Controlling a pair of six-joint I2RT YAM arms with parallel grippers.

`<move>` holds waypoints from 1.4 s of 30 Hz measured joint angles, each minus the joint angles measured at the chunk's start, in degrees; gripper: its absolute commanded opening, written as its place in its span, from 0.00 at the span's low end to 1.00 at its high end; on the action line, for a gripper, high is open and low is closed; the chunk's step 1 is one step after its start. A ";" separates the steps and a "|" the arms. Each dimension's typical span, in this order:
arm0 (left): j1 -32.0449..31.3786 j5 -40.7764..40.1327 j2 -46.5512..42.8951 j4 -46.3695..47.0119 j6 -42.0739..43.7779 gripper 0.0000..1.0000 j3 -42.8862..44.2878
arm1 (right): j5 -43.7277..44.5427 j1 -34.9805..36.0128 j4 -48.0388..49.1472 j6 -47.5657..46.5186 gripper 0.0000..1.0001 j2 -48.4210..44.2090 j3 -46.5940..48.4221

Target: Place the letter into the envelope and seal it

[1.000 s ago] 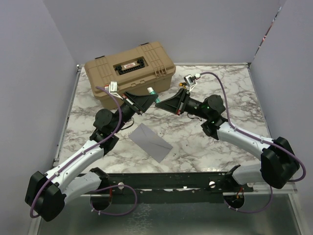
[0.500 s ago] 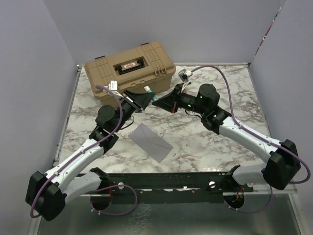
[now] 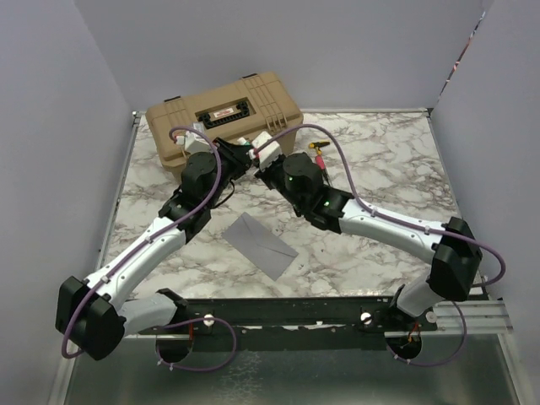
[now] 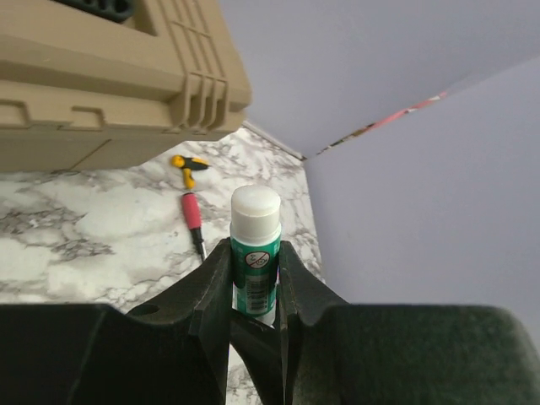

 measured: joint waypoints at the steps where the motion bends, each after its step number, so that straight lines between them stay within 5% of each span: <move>1: 0.00 -1.16 0.55 -2.32 -0.55 0.00 1.07 | 3.10 1.07 1.03 -1.99 0.01 1.09 0.11; 4: -0.04 -4.17 1.40 -7.89 -3.26 0.00 3.23 | 7.89 2.78 1.25 -3.96 0.07 3.34 1.51; 7: -0.35 -4.87 1.33 -8.98 -4.59 0.00 3.30 | 6.97 2.84 -1.36 -1.25 0.43 2.89 2.08; 9: -0.98 -3.67 1.05 -8.96 -4.61 0.00 3.30 | 3.67 2.03 -4.35 2.29 0.57 1.60 2.08; 13: -1.64 1.38 -0.81 -6.80 -0.20 0.00 3.30 | -7.56 0.17 -11.50 10.97 0.66 -1.99 2.08; 21: -1.97 17.46 -7.89 -2.86 12.63 0.00 2.78 | -19.58 -1.77 -9.05 35.63 0.75 -19.04 -11.39; 28: -1.97 30.38 -10.64 2.32 14.53 0.00 1.55 | -23.98 -3.15 13.94 59.28 0.75 -30.71 -31.04; 37: -1.97 38.93 -12.04 10.14 8.59 0.00 -2.05 | -32.33 -3.15 33.48 67.54 0.68 -29.51 -33.88; 42: -1.97 40.63 -12.24 12.13 6.51 0.00 -2.08 | -34.01 -3.15 37.33 68.06 0.53 -28.37 -33.40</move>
